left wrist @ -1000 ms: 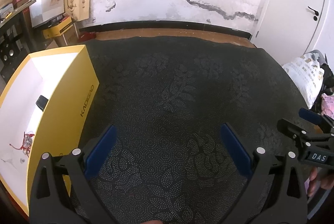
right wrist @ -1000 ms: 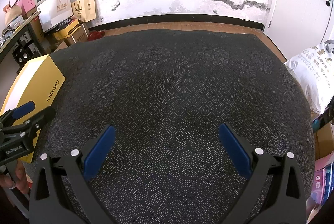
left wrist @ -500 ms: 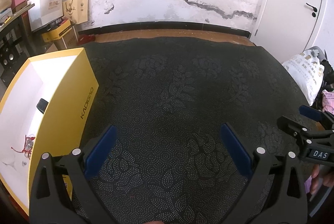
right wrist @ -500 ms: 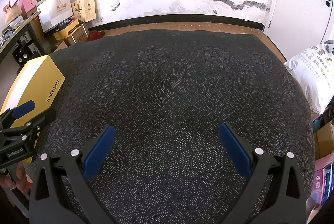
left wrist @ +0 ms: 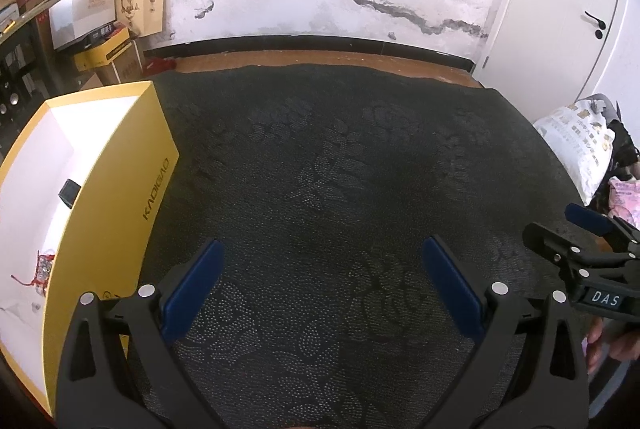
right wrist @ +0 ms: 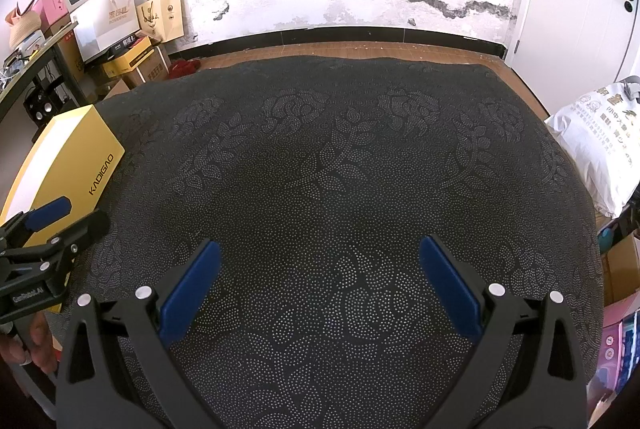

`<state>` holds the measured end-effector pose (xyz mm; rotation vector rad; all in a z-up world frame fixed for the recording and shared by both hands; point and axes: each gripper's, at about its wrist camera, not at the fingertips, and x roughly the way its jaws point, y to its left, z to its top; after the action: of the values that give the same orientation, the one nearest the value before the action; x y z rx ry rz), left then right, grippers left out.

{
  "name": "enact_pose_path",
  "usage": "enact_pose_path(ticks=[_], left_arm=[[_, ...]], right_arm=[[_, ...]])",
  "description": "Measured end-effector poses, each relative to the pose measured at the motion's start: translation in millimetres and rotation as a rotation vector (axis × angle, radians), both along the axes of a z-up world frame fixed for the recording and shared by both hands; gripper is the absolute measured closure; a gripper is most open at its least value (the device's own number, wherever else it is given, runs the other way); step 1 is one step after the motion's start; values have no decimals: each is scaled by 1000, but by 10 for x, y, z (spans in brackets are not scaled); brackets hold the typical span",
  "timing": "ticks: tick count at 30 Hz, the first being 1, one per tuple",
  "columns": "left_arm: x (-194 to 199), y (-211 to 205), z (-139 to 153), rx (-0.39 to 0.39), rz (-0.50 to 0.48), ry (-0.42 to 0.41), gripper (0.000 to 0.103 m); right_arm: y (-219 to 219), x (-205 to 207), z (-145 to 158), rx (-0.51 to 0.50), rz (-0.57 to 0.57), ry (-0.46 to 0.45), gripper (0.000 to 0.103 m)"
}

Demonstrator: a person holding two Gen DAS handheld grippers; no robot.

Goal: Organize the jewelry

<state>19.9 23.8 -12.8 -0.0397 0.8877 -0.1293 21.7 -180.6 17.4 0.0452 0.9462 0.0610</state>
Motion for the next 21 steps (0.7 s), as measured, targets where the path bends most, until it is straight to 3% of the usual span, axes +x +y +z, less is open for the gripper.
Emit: enact_pose_path(ticks=[5,7,10,21], left_arm=[[-14,35,5,-64,4,6,6],[-59,78,27,-40,89,-25,6],[-69,119,44,-86,87,-27,6],[-73,59,36,-48,61,-27,6]], right_arm=[[7,-2,0,-4,-2,-1,7],[24,-8,2,-6,-4,-4,7],[36,-14,-4,-7,-7,-5,7],[43,-29,-8,-4,-10,-5,7]])
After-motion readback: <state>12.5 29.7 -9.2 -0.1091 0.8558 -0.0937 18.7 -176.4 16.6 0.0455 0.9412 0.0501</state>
